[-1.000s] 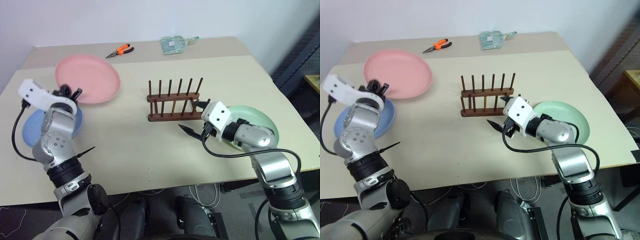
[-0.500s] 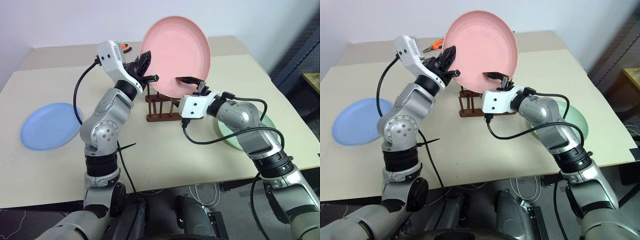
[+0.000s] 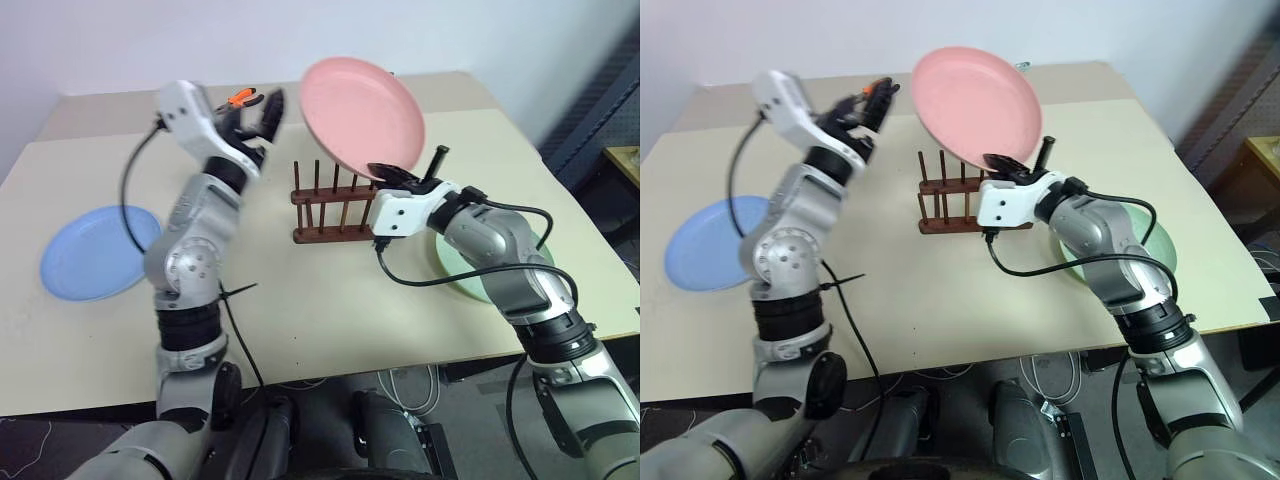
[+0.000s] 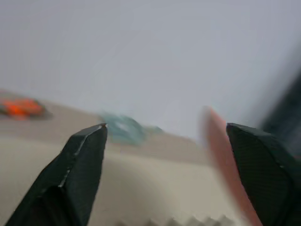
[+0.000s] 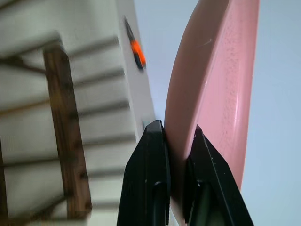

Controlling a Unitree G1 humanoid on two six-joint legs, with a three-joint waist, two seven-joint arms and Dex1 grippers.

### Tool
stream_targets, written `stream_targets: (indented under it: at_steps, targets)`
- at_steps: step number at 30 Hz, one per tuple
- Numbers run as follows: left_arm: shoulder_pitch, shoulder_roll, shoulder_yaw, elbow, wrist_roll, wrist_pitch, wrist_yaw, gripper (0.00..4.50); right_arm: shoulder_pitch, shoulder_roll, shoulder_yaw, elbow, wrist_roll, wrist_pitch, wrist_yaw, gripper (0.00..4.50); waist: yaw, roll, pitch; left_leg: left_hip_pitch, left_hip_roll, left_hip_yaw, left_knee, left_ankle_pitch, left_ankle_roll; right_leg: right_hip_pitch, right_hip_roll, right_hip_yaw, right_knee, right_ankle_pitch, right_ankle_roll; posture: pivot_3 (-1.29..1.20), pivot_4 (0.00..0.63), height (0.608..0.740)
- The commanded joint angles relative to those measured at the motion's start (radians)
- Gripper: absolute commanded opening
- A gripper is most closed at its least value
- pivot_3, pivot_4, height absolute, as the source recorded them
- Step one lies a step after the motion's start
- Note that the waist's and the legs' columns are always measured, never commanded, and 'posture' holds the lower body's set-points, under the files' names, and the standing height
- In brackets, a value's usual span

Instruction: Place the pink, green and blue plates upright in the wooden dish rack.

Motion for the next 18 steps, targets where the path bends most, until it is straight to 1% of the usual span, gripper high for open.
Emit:
stream_targets:
  at_steps: [1,3,4,7,9,11,13,15,18]
  targets:
    - [0.092,0.148,-0.078,0.060,0.195,-0.161,-0.138,4.22,0.007,0.062,-0.173,-0.103,0.230,0.088,0.008,0.00,0.000,0.001,0.000,0.000,0.000,0.000,0.000,0.000,0.000,0.000,0.000,0.000,0.000,0.000,0.000,0.00,0.150,0.738]
    - [0.137,0.185,-0.093,0.095,0.227,-0.214,-0.182,4.22,0.013,0.104,-0.224,-0.134,0.343,0.156,0.032,0.00,0.004,0.001,0.000,0.000,0.000,0.000,0.000,0.000,0.000,0.000,0.000,0.000,0.000,0.000,0.000,0.00,0.150,0.738]
    - [0.168,0.205,-0.101,0.110,0.253,-0.248,-0.206,4.22,0.014,0.141,-0.265,-0.163,0.443,0.229,0.043,0.00,0.006,0.001,0.000,0.000,0.000,0.000,0.000,0.000,0.001,0.000,0.000,0.000,0.000,0.000,0.000,0.00,0.150,0.738]
    - [0.305,0.263,-0.111,0.142,0.265,-0.317,-0.346,4.22,0.008,0.265,-0.426,-0.263,0.828,0.513,0.021,0.00,0.005,0.001,0.000,-0.001,0.000,-0.003,0.000,-0.001,0.001,0.001,-0.001,-0.001,-0.001,0.000,0.000,0.00,0.150,0.738]
    - [0.388,0.298,-0.132,0.123,0.236,-0.318,-0.457,4.22,0.005,0.289,-0.475,-0.301,0.973,0.627,0.007,0.00,0.004,0.002,0.001,-0.001,0.000,-0.002,0.000,-0.001,0.002,0.000,-0.002,0.000,0.000,0.000,-0.001,0.00,0.150,0.738]
    - [0.453,0.322,-0.153,0.087,0.209,-0.306,-0.548,4.22,0.006,0.286,-0.492,-0.319,1.050,0.695,-0.009,0.00,0.004,0.003,0.001,-0.001,0.000,-0.002,-0.001,-0.001,0.002,-0.002,-0.003,0.000,0.000,0.000,-0.002,0.00,0.150,0.738]
    - [0.500,0.333,-0.168,0.044,0.174,-0.269,-0.610,4.22,0.015,0.273,-0.496,-0.326,1.080,0.728,-0.028,0.00,0.004,0.004,0.002,-0.001,0.001,-0.002,-0.001,-0.001,0.002,-0.002,-0.004,0.000,0.000,-0.001,-0.005,0.00,0.150,0.738]
    - [0.535,0.338,-0.182,0.001,0.146,-0.226,-0.649,4.22,0.025,0.268,-0.502,-0.327,1.112,0.750,-0.040,0.00,0.005,0.004,0.002,-0.002,0.001,-0.002,-0.001,-0.001,0.002,-0.002,-0.004,0.000,-0.001,-0.001,-0.005,0.00,0.150,0.738]
    - [0.561,0.332,-0.199,-0.040,0.146,-0.197,-0.663,4.22,0.047,0.257,-0.499,-0.324,1.142,0.772,-0.047,0.00,0.004,0.004,0.002,-0.002,0.001,-0.002,-0.001,-0.001,0.002,-0.002,-0.005,0.000,-0.001,-0.001,-0.005,0.00,0.150,0.738]
